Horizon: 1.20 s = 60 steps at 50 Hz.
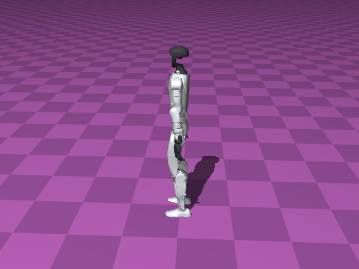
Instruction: Upper body actions
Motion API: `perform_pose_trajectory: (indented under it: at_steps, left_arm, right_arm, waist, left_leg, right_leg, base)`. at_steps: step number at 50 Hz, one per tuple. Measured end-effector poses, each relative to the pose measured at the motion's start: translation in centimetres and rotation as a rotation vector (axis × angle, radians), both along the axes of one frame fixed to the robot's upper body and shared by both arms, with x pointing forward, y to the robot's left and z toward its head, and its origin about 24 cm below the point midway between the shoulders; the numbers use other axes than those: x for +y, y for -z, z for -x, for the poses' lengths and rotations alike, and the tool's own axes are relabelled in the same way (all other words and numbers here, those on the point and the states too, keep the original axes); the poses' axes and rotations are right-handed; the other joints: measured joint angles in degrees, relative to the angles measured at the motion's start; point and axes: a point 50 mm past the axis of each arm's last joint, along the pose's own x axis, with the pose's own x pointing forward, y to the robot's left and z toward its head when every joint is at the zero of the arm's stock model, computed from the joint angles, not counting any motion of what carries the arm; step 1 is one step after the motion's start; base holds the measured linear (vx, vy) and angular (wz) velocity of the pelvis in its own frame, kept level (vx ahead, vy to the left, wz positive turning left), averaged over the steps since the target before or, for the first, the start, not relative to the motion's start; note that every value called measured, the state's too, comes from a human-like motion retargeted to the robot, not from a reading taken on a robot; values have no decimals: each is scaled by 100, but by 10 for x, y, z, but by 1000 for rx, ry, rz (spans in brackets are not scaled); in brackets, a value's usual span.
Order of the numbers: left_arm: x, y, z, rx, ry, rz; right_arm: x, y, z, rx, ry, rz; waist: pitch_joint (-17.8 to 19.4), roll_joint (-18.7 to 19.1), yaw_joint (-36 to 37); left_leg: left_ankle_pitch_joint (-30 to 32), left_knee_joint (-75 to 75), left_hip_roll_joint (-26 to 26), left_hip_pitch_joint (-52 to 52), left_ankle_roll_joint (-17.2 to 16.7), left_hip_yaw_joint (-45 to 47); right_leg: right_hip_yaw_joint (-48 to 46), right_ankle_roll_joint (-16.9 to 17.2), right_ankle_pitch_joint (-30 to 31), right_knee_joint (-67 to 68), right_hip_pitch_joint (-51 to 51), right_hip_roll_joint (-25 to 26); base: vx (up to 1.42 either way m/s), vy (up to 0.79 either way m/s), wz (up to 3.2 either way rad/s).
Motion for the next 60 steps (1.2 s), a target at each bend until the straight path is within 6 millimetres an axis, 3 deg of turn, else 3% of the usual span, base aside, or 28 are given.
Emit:
perform_pose_trajectory:
  at_steps: [10, 22, 30, 40, 49, 60]
  left_arm:
    - [-5, 1, -4, -16, 12, 23]
    - [-3, 3, -11, -62, 27, 123]
    - [7, -4, -33, -189, 104, 243]
    - [32, -32, -62, -340, 207, 365]
    - [39, -36, -57, -317, 135, 426]
    - [29, -10, -45, -174, 182, 270]
  right_arm:
    - [-14, 0, -15, -62, -238, 3]
    - [-29, -2, -29, -136, -325, 22]
    - [-33, -4, -45, -154, -431, 40]
    - [-38, -4, -47, -152, -467, 65]
    - [-34, -4, -54, -164, -539, 67]
    - [-24, -2, -45, -135, -484, 21]
  waist:
    - [-10, 53, 10]
    - [51, 135, -20]
    - [124, 205, -131]
    - [157, 258, -30]
    - [184, 243, -59]
    - [177, 116, 100]
  left_leg:
    - [26, 1, -1, -29, -16, -123]
    - [40, 0, 13, -18, -40, -154]
    - [42, 4, 25, -44, -52, -154]
    - [46, 2, 49, -35, -73, -115]
    - [67, -2, 46, -26, -80, -153]
    - [66, 2, 7, -32, -63, -143]
  right_leg:
    - [-142, 82, -16, 88, -42, -115]
    - [-186, 106, -31, 123, -37, -150]
    - [-180, 82, -40, 117, -54, -124]
    - [-153, 78, -38, 108, -46, -113]
    - [-232, 61, -29, 73, 3, -99]
    - [-227, 43, -42, 35, 51, -95]
  base:
    - [0, 0, 10]
    - [0, 0, 0]
    - [0, 0, 0]
    - [0, 0, 0]
    - [0, 0, 0]
    - [0, 0, 0]
